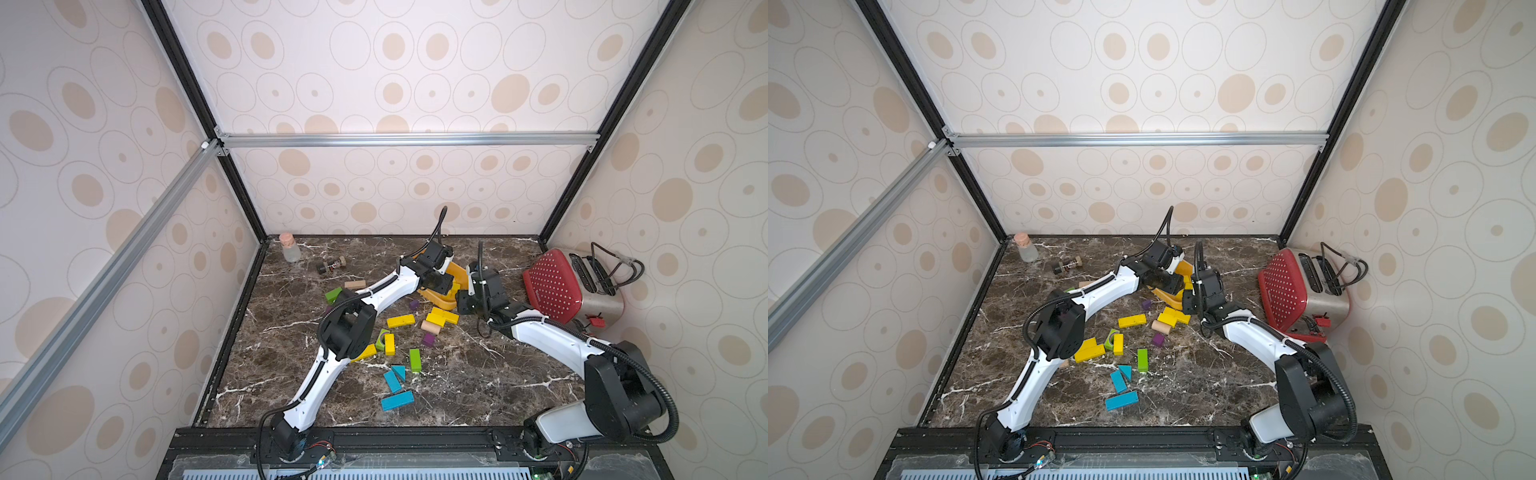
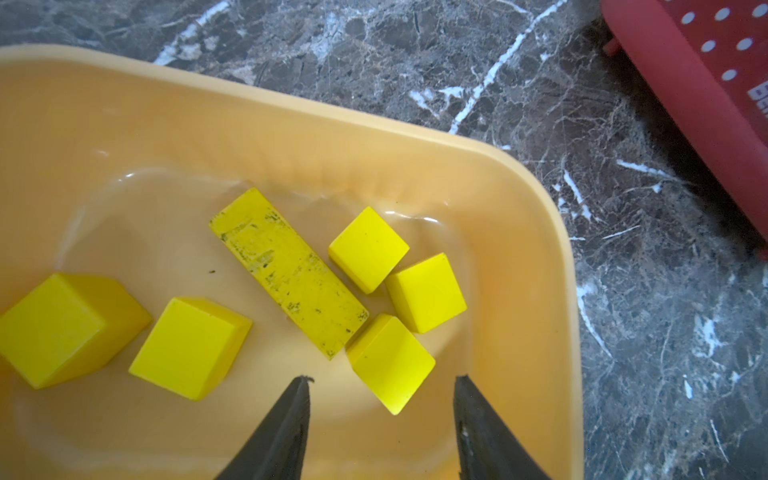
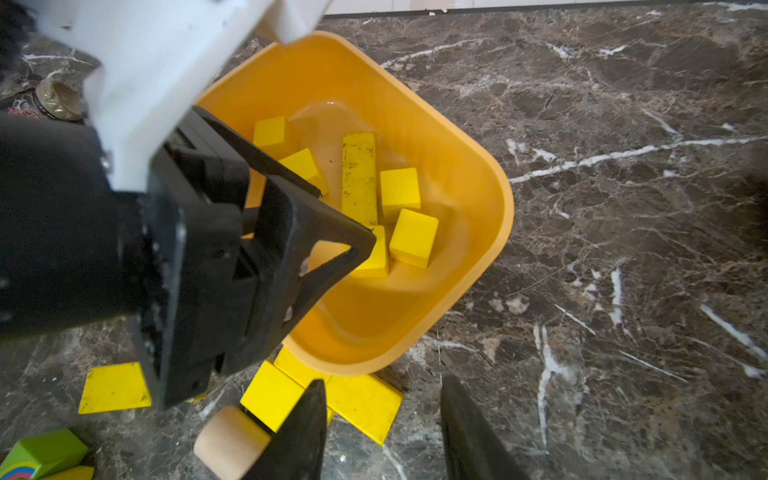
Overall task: Pick out the yellow building blocks
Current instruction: Place the building block in the storage box.
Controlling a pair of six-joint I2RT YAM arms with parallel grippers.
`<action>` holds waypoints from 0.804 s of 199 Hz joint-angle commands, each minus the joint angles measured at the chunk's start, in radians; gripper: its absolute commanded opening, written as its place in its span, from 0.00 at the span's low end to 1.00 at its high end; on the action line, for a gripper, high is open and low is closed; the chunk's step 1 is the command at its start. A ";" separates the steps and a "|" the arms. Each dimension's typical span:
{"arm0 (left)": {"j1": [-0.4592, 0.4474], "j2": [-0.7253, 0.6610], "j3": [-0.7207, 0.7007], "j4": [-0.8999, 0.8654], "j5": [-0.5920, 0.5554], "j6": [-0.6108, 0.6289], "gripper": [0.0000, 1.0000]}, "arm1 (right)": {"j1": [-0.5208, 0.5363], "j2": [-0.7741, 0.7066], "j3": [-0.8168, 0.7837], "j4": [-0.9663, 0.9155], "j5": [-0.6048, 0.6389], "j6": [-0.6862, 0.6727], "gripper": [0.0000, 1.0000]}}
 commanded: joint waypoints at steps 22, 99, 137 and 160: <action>-0.001 -0.157 -0.074 0.015 -0.044 0.053 0.55 | -0.005 -0.029 0.021 -0.060 -0.100 0.007 0.46; 0.038 -0.478 -0.425 0.084 -0.133 0.101 0.57 | 0.074 -0.084 0.022 -0.123 -0.114 0.085 0.49; 0.064 -0.661 -0.627 0.091 -0.164 0.120 0.57 | 0.196 -0.047 0.078 -0.164 -0.073 0.107 0.50; 0.091 -0.787 -0.759 0.084 -0.191 0.122 0.57 | 0.278 0.005 0.124 -0.200 -0.034 0.120 0.52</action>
